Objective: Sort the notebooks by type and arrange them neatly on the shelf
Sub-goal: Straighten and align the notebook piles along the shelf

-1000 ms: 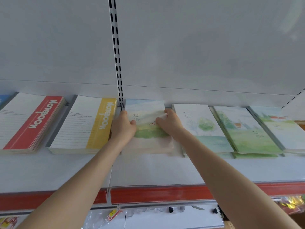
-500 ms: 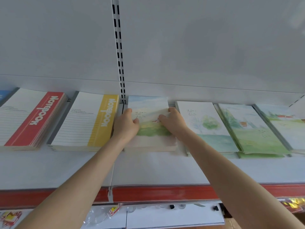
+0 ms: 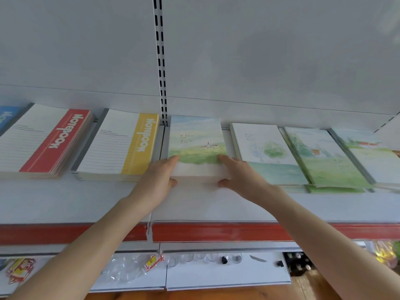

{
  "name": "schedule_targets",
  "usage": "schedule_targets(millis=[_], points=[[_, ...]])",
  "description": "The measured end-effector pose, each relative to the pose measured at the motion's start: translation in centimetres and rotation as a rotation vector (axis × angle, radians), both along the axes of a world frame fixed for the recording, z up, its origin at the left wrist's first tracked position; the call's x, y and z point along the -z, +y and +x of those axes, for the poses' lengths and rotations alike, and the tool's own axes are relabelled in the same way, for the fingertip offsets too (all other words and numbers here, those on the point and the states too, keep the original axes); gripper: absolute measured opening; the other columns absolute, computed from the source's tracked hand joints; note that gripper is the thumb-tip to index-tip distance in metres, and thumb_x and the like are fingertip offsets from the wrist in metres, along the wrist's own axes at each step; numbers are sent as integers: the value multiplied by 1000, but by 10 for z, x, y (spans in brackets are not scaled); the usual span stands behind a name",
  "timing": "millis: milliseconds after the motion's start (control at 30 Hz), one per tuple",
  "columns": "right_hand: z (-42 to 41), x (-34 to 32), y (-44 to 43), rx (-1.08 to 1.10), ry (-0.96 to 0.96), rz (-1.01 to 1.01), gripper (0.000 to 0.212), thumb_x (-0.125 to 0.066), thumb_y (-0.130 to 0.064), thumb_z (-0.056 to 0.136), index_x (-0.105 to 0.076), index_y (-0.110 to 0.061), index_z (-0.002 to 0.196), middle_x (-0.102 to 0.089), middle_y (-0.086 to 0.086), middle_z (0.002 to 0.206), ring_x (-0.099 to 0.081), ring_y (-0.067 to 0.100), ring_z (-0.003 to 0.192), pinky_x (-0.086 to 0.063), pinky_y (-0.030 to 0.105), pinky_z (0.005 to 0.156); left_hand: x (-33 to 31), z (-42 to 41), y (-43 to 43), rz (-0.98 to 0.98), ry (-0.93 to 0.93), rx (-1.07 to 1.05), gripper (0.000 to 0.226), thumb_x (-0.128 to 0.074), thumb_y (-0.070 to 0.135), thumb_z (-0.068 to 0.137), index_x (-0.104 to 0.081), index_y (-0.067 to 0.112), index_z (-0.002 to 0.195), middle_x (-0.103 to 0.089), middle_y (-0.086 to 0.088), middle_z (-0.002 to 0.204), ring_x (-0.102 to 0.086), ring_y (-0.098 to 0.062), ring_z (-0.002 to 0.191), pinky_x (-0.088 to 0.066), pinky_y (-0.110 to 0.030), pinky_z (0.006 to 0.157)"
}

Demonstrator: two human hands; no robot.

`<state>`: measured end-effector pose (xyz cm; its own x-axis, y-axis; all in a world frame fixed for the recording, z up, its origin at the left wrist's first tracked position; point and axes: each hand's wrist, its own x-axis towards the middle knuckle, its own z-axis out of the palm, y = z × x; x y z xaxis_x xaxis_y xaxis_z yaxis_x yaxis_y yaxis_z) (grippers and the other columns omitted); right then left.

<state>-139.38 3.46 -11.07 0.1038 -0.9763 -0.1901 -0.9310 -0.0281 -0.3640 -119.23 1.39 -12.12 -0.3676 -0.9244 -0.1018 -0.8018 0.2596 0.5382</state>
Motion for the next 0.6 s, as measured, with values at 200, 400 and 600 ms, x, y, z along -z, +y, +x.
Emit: schedule_targets(millis=[200,400,600], points=[[-2,2,-1,21,-34,-20,61,-65,-17,84,-35,-13,138,-52,15,119,-50,30,109,-38,30,81,3,-2,0,-42,10,-21,58,-56,3,90,-32,8,142,-49,-18,131,-43,-27,122,-33,-27,94],[-4,-7,1,27,-69,31,62,-64,-14,86,-34,-15,140,-38,0,87,-35,17,84,-25,22,66,-3,4,-2,-23,26,-20,57,-60,5,87,-39,10,140,-55,-16,120,-51,-27,111,-35,-25,85],[-5,-7,2,70,-77,6,56,-61,-7,85,-40,-13,137,-47,5,90,-43,22,80,-36,28,68,-2,4,3,-58,47,-71,50,-55,1,90,-43,10,137,-55,-20,127,-53,-30,114,-32,-19,83]])
